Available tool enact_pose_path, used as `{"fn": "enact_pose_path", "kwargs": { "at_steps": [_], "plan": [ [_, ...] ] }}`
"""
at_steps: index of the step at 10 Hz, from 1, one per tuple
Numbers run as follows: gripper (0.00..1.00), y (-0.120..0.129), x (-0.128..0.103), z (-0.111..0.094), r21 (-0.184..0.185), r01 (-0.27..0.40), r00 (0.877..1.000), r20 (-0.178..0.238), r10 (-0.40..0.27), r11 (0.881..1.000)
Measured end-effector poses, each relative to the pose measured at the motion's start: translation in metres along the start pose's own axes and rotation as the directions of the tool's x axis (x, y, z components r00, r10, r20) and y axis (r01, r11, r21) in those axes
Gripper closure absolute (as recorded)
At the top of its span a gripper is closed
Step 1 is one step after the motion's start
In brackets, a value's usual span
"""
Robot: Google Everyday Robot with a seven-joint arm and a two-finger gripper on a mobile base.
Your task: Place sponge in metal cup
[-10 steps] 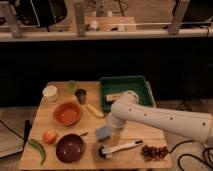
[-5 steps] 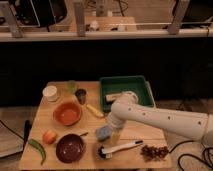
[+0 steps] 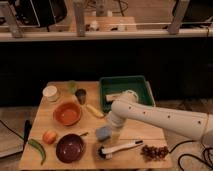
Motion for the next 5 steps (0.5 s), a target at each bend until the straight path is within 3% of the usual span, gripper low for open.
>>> {"fn": "enact_pose_path", "kwargs": {
  "at_steps": [3,5],
  "plan": [
    [0.2,-0.0041,-0.0019,0.0035,-0.003,0.013,1.0,0.007,-0.013,1.0],
    [0.29,-0.0066,-0.0026,0.0006,-0.002,0.018,1.0,0.012,-0.018,1.0]
  ]
}}
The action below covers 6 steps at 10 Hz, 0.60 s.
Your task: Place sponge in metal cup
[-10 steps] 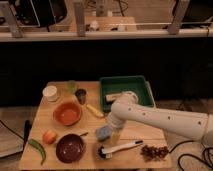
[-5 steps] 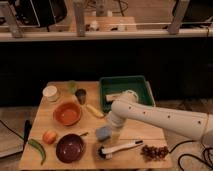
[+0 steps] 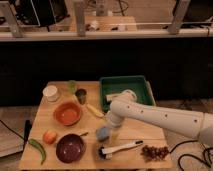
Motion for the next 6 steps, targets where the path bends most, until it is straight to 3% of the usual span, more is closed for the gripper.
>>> {"fn": "enact_pose_path", "kwargs": {
  "at_steps": [3,6],
  "plan": [
    [0.2,0.002,0.007,0.006,-0.007,0.005,1.0,0.004,-0.004,1.0],
    [0.2,-0.002,0.008,0.011,-0.007,0.007,1.0,0.018,-0.007,1.0]
  ]
}}
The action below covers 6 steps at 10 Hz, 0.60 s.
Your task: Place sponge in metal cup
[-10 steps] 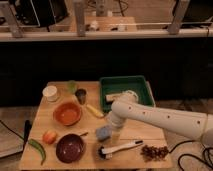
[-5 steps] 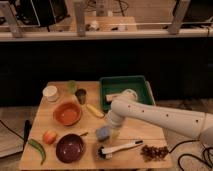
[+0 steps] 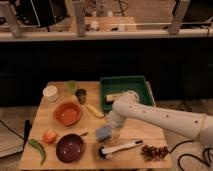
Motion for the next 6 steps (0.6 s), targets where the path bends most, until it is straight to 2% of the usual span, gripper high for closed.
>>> {"fn": "enact_pose_path", "kwargs": {
  "at_steps": [1,2,5,6],
  "plan": [
    [0.21,-0.002,-0.001,-0.001,-0.001,0.005,1.0,0.0,-0.005,1.0],
    [0.27,-0.003,-0.001,-0.004,0.0,0.008,1.0,-0.003,-0.008,1.0],
    [0.53,-0.001,0.0,-0.014,-0.004,0.005,1.0,0.003,-0.005,1.0],
    [0.54,0.0,0.002,-0.011,-0.005,0.005,1.0,0.005,-0.005,1.0]
  ]
}}
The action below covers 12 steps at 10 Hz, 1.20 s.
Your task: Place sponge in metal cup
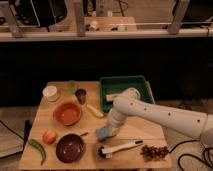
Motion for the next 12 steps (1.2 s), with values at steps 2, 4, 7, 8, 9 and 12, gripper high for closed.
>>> {"fn": "enact_pose_path", "kwargs": {
  "at_steps": [2,4,7,8,9,12],
  "plan": [
    [0.37,-0.002,0.003,0.017,-0.002,0.007,1.0,0.006,-0.007,1.0],
    [0.23,-0.001,0.003,0.017,0.0,0.017,1.0,0.0,-0.017,1.0],
    [0.2,0.002,-0.005,0.008,0.011,0.042,0.999,-0.007,-0.042,0.999],
    [0.2,0.002,-0.007,0.006,0.013,0.05,0.999,-0.008,-0.049,0.999],
    [0.2,0.003,-0.01,0.005,0.013,0.058,0.998,-0.008,-0.058,0.998],
    [0.2,0.001,-0.015,0.009,0.009,0.066,0.998,0.02,-0.066,0.998]
  ]
}}
